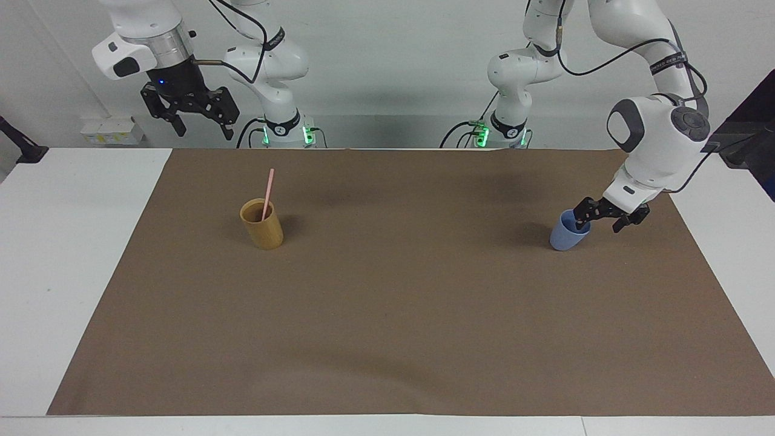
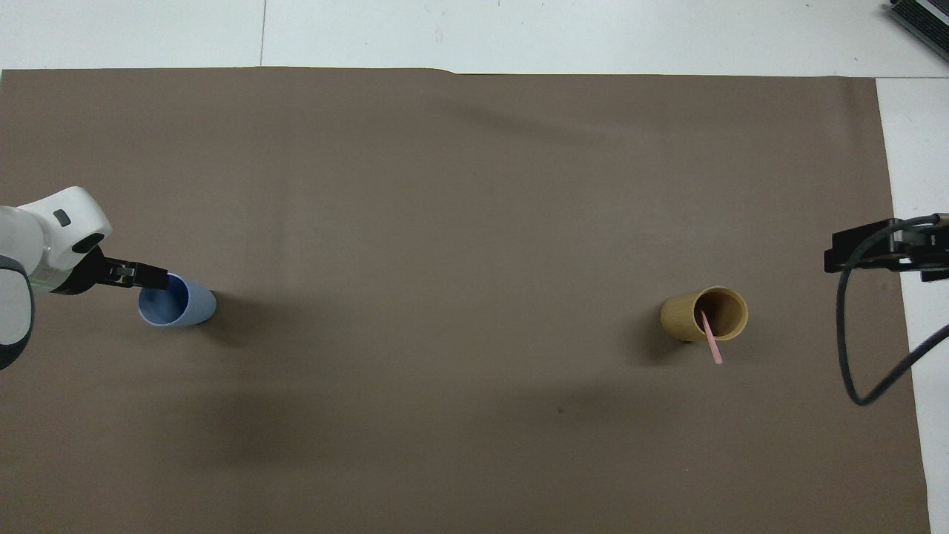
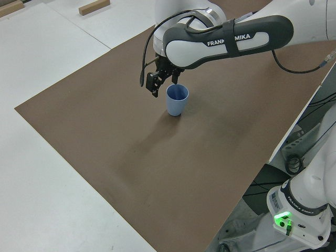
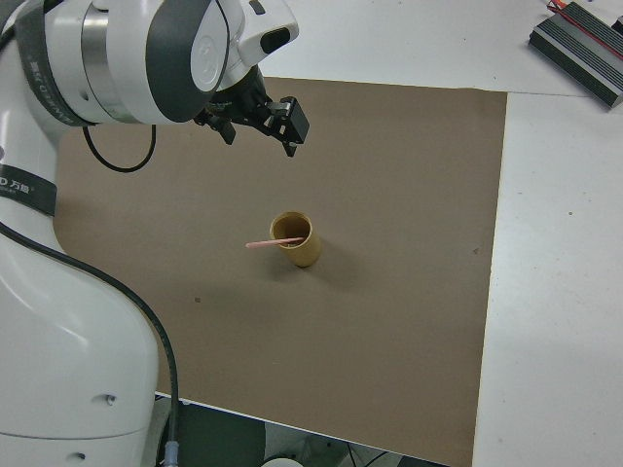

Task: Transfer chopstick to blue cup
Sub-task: 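Grasp the blue cup with the left gripper and slide it toward the center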

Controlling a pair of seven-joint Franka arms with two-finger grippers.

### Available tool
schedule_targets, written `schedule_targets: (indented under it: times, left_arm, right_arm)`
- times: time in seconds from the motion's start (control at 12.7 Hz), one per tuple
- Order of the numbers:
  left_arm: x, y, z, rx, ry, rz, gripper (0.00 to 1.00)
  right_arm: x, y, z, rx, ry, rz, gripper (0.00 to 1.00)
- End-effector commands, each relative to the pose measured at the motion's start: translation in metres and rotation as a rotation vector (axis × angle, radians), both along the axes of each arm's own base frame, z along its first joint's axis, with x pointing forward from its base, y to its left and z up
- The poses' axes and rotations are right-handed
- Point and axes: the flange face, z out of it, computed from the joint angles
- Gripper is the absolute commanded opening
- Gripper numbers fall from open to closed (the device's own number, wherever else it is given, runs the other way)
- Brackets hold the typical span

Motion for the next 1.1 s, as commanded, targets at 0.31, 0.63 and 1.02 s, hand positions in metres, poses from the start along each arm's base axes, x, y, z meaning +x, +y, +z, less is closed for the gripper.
schedule_targets:
  times: [0.31, 0.63, 1.02]
  left_arm:
    - [-0.009, 0.010, -0.001, -0.006, -0.007, -0.069, 0.92]
    - [-0.014, 0.000, -0.016, -0.006, 0.012, -0.087, 0.41]
    - [-0.013, -0.001, -0.015, -0.001, 0.014, -0.091, 0.00]
  right_arm:
    - [-0.005, -0.003, 0.003, 0.022, 0.002, 0.010, 1.00]
    - [-0.005, -0.003, 0.003, 0.022, 0.002, 0.010, 1.00]
    - [-0.005, -0.003, 0.002, 0.022, 0.005, 0.010, 1.00]
